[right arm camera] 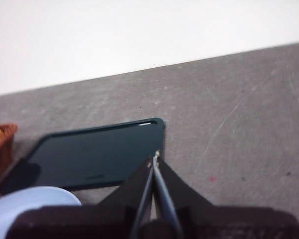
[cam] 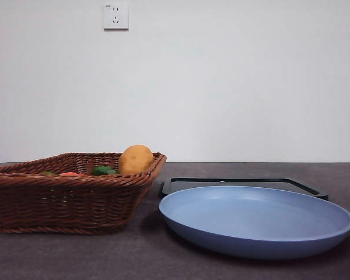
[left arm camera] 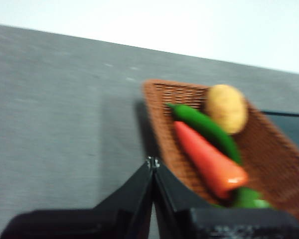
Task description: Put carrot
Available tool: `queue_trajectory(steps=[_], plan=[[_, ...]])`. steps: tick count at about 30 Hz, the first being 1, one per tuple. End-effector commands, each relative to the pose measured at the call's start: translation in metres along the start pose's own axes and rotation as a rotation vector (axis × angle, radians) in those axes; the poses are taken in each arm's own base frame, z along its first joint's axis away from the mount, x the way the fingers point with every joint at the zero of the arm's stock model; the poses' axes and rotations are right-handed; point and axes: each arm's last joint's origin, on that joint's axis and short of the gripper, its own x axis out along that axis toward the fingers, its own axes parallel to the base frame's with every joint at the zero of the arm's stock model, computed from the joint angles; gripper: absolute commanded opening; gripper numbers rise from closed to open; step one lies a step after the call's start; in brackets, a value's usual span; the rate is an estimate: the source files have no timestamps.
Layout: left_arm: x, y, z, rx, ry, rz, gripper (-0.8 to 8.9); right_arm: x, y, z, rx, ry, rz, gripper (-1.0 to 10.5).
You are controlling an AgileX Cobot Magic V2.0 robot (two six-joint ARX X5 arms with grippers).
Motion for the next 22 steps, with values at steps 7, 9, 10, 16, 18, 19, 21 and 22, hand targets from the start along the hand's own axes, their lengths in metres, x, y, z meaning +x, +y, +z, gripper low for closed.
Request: queue_trajectory(steps=[7,9,10,16,18,19,21,22], plan=[[0.000,-0.001,0.003,-0.119,-0.034,-0.043,0.06,0.000,0.000,0.000,0.342,-0.008,0.006,0.1],[-0.001,-0.003,0.007,-0.137,-0.046,-0.041,0.06,0.000,0.001,0.001,0.381,-0.001,0.030,0.1],[-0.002,-0.003,0.010,-0.141,-0.049,-0.043,0.06,0.000,0.002,0.002,0.388,0.004,0.049,0.1],[-0.008,-0.011,0.038,-0.170,0.000,-0.027,0.06,-0.006,0.008,0.025,0.401,0.083,0.084,0.1],[-0.007,-0.014,0.051,-0.173,0.021,-0.021,0.06,-0.008,0.011,0.038,0.394,0.113,0.073,0.1],[-0.006,-0.015,0.057,-0.176,0.029,-0.020,0.06,-0.009,0.012,0.043,0.386,0.129,0.067,0.1],[-0.003,-0.017,0.070,-0.174,0.052,-0.017,0.06,-0.010,0.014,0.057,0.365,0.168,0.055,0.1],[-0.001,-0.018,0.075,-0.163,0.065,-0.020,0.06,-0.010,0.015,0.062,0.353,0.186,0.051,0.1]])
